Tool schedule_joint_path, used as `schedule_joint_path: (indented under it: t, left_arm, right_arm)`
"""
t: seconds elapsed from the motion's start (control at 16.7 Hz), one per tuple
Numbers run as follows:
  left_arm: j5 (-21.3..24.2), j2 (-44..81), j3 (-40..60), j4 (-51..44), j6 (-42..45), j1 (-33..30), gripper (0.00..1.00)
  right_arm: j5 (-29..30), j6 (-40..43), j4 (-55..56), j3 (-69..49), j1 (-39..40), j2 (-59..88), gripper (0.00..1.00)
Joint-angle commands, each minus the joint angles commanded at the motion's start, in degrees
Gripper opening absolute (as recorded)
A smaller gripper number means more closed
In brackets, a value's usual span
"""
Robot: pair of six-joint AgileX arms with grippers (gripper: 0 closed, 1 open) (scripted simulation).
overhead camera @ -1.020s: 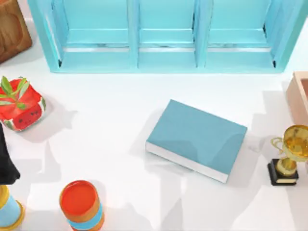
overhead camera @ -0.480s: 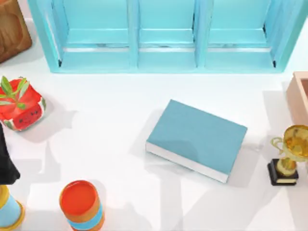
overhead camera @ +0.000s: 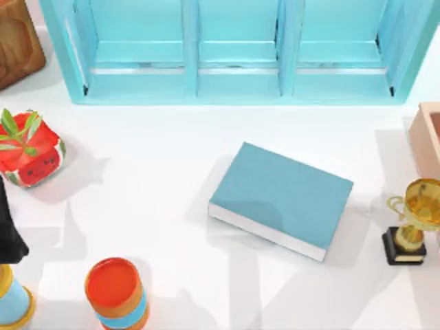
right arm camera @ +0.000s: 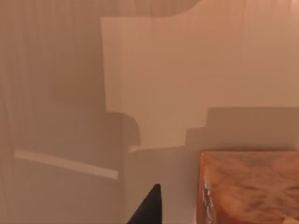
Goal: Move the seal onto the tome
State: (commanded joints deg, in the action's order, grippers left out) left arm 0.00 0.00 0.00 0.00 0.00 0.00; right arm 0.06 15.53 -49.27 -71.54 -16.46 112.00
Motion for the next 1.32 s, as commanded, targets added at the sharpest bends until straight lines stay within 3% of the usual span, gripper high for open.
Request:
schedule_joint_path:
  t: [0.36,1.02,1.32]
  left_arm:
    - [0.0,0.0,0.0,0.0,0.0,0.0,1.0]
    - [0.0,0.0,0.0,0.0,0.0,0.0,1.0]
    - [0.0,0.0,0.0,0.0,0.0,0.0,1.0]
  right_arm:
    - [0.0,0.0,0.0,0.0,0.0,0.0,0.02]
    - [0.2,-0.5,-0.8,-0.8,0.2,-0.3,0.0]
    - [1.0,-7.0,-8.9,-9.1,5.0,-2.8,0.0]
